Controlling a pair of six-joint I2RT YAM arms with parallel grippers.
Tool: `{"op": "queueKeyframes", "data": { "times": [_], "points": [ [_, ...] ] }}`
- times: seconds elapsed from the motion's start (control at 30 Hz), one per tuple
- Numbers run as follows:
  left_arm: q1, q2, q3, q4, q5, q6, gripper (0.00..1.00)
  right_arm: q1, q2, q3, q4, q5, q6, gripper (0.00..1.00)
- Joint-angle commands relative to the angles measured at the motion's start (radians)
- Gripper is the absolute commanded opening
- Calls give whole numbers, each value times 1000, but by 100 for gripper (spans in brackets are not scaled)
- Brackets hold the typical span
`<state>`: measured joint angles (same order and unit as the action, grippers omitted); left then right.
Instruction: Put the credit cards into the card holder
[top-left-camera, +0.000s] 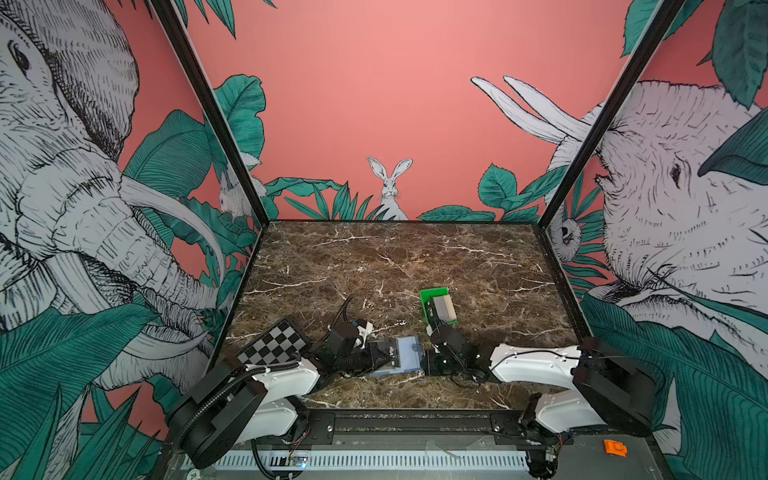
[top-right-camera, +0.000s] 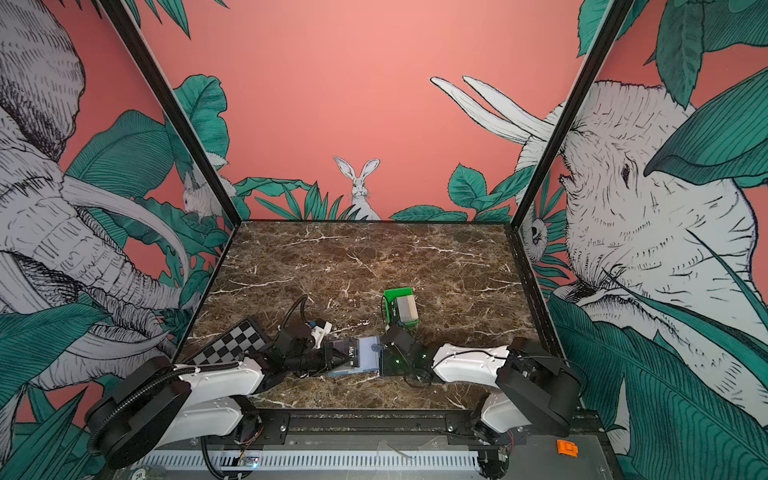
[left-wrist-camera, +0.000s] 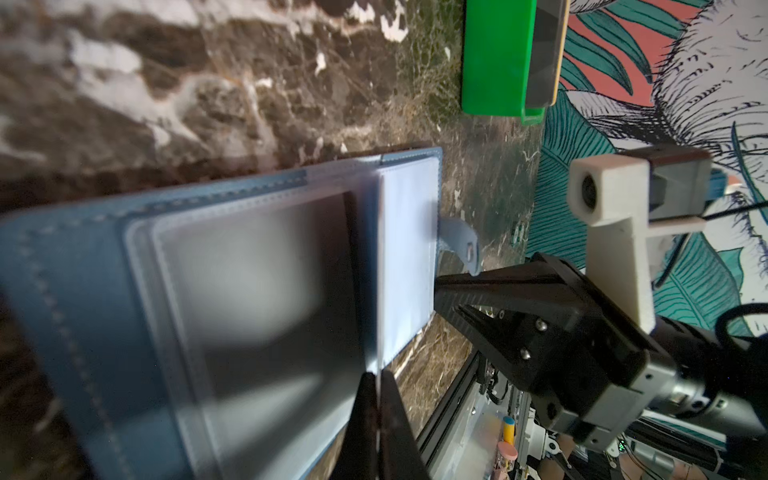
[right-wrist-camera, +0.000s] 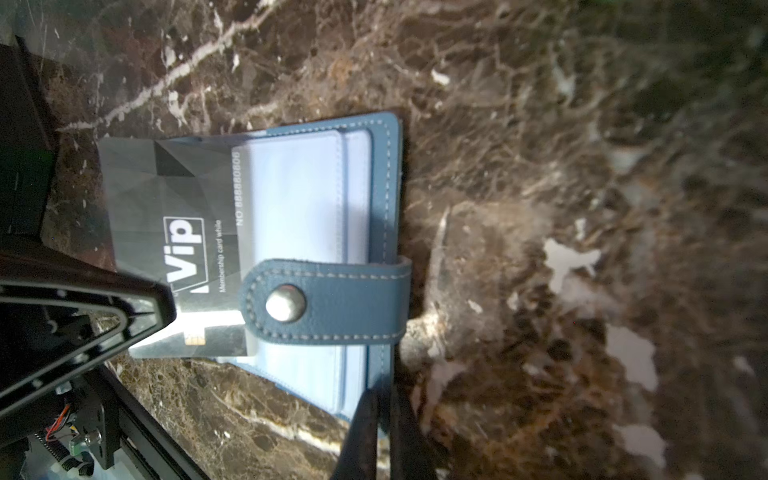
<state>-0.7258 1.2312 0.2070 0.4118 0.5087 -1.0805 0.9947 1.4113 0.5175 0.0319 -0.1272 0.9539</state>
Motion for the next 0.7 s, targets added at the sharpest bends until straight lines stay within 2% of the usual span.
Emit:
{"op": "queueKeyframes", "data": {
  "times": [0.0, 0.67],
  "points": [
    [5, -8, -5, 11, 7, -29, 0, 8, 17, 10, -23, 19, -3, 9],
    [3, 23, -18, 27, 33, -39, 0, 9, 39, 19, -15, 18, -3, 9]
  ]
}}
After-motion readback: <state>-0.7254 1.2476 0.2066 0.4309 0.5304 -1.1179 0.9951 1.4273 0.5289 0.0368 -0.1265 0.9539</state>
